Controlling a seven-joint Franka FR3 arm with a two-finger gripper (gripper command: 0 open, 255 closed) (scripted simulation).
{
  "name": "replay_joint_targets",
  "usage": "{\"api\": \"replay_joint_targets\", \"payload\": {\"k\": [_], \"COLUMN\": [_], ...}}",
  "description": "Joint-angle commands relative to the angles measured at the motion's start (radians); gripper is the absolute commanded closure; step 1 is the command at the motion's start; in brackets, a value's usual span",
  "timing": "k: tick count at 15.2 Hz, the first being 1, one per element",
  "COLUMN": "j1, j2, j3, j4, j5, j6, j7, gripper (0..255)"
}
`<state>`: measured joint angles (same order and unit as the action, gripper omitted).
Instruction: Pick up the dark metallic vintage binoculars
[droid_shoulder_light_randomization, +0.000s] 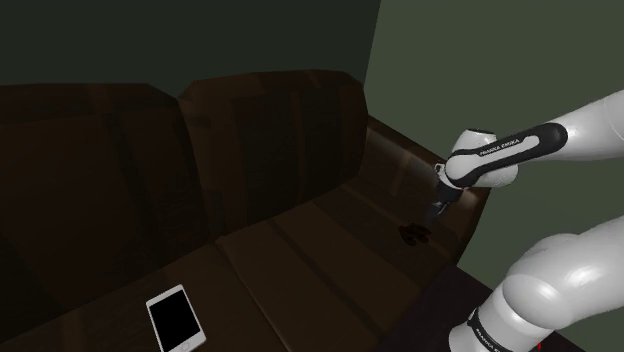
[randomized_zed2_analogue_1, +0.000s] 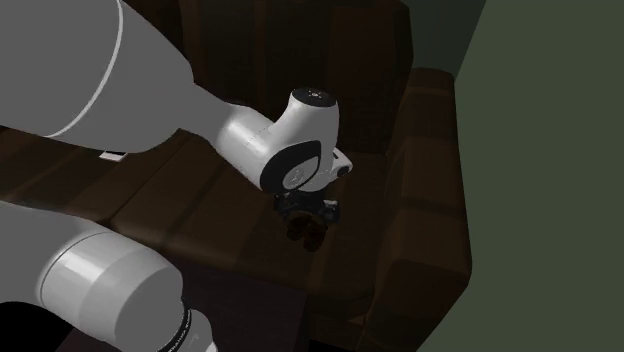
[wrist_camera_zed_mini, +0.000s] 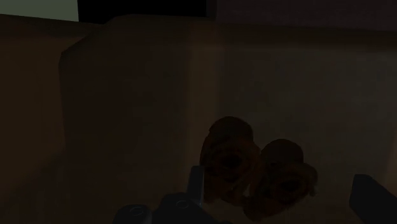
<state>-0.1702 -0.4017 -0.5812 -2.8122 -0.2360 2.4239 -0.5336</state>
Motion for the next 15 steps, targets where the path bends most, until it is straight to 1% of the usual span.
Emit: {"api": "replay_joint_targets", "payload": {"k": [1, 2, 6, 8, 9, 11, 12, 15], "j1": [0.02, 0.02, 0.052, 0.072, 0.092, 0.091, 0.091, 0.091], "j2": [0.084, 0.085, 0.157, 0.197, 0.229, 0.229, 0.229, 0.229], "j3": [-0.056, -0.056, -0.086, -0.102, -0.115, -0.115, -0.114, -0.114], "j4": [0.011, 0.011, -0.001, -0.005, -0.008, -0.008, -0.008, -0.008], "j5": [0.027, 0.028, 0.07, 0.102, 0.134, 0.134, 0.134, 0.134], "j6": [0.078, 0.078, 0.158, 0.199, 0.23, 0.23, 0.23, 0.23], "j7": [-0.064, -0.064, -0.1, -0.125, -0.149, -0.149, -0.148, -0.147], "gripper": [0, 0, 0, 0, 0, 0, 255, 255]}}
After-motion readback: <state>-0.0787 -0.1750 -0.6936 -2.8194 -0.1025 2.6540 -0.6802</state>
